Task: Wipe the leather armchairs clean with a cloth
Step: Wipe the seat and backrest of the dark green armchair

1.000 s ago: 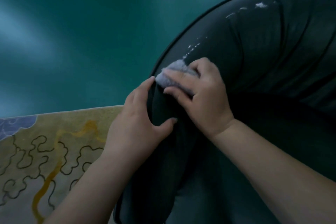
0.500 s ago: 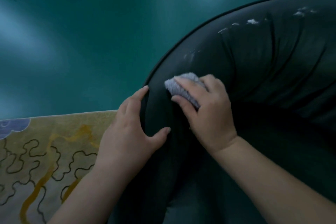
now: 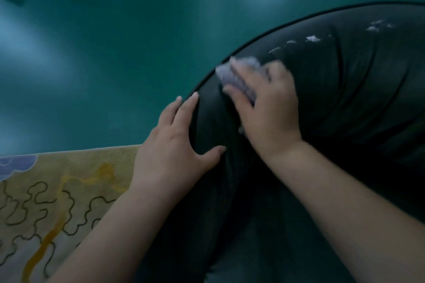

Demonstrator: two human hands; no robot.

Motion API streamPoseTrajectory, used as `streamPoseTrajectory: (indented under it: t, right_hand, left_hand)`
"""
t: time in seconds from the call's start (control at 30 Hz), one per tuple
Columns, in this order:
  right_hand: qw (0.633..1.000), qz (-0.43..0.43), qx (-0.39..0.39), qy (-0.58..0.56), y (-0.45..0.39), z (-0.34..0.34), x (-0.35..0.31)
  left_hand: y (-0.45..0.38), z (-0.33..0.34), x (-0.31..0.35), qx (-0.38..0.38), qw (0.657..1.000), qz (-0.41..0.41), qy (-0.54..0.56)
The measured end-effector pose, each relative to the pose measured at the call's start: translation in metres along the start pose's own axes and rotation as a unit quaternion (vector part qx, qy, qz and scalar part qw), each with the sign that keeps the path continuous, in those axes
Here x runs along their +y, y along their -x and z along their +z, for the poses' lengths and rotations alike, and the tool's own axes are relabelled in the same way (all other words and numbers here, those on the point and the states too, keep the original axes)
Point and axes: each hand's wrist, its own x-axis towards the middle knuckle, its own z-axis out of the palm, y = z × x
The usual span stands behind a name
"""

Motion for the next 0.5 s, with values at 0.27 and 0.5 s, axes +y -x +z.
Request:
streamPoseTrajectory:
  t: [0.27,0.5]
  right_hand:
    - [1.000,-0.006,-0.014,-0.019,0.045,-0.004,-0.003]
    - [0.999,0.020,0.013,0.047,-0.031,0.001,0.013]
  left_hand:
    - [-0.006,0.008,0.004,0.044,0.999,0.005,-0.028]
    - [-0.006,0.013,0.003,0.062,0.997,0.001,-0.043]
